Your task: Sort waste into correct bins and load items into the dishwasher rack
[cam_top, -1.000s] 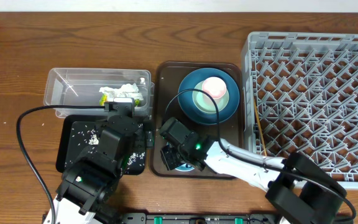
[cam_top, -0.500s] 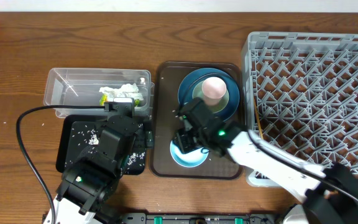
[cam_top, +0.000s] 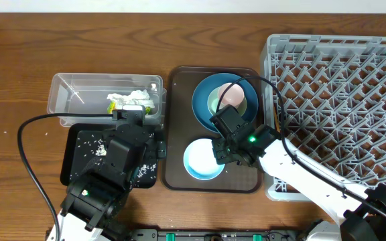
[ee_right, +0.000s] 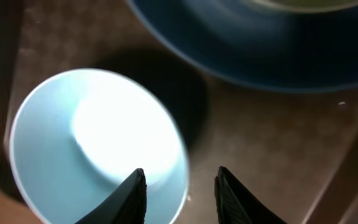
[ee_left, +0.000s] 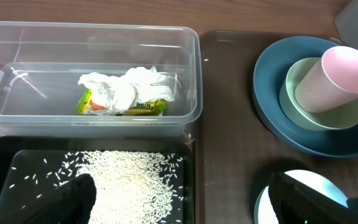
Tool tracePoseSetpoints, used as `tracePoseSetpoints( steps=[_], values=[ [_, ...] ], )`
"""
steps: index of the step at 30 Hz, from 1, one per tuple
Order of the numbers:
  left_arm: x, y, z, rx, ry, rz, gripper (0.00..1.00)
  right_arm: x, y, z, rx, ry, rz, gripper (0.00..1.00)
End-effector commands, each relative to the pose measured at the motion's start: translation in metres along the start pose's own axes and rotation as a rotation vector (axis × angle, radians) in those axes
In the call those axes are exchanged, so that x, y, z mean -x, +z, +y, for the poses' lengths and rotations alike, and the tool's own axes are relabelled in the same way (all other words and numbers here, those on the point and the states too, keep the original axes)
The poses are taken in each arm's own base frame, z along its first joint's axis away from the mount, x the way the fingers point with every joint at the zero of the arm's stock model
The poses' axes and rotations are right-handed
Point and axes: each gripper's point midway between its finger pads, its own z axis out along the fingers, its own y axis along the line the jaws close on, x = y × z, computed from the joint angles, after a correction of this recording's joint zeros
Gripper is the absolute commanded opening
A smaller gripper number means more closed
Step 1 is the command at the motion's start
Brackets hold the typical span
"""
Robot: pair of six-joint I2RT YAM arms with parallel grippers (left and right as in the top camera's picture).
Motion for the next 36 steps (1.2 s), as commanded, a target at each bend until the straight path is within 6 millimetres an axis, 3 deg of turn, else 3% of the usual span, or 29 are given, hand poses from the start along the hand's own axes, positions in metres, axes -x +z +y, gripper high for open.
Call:
tracePoseSetpoints(
  steps=[1, 10, 36],
  values=[
    [0.009, -0.005, 0.003, 0.014, -0.011, -0.026, 0.91, 0.004, 0.000, -0.010, -0.052, -0.011, -0.032, 0.35],
    [0.009, -0.005, 0.003, 0.014, -0.012, -0.026, 0.91, 0.009, 0.002, -0.006, -0.034, -0.010, -0.049, 0.34],
    [0.009, -0.005, 0.003, 0.014, -0.019, -0.026, 0.91, -0.026, 0.001, 0.053, 0.037, 0.036, -0.018, 0.36]
  ],
)
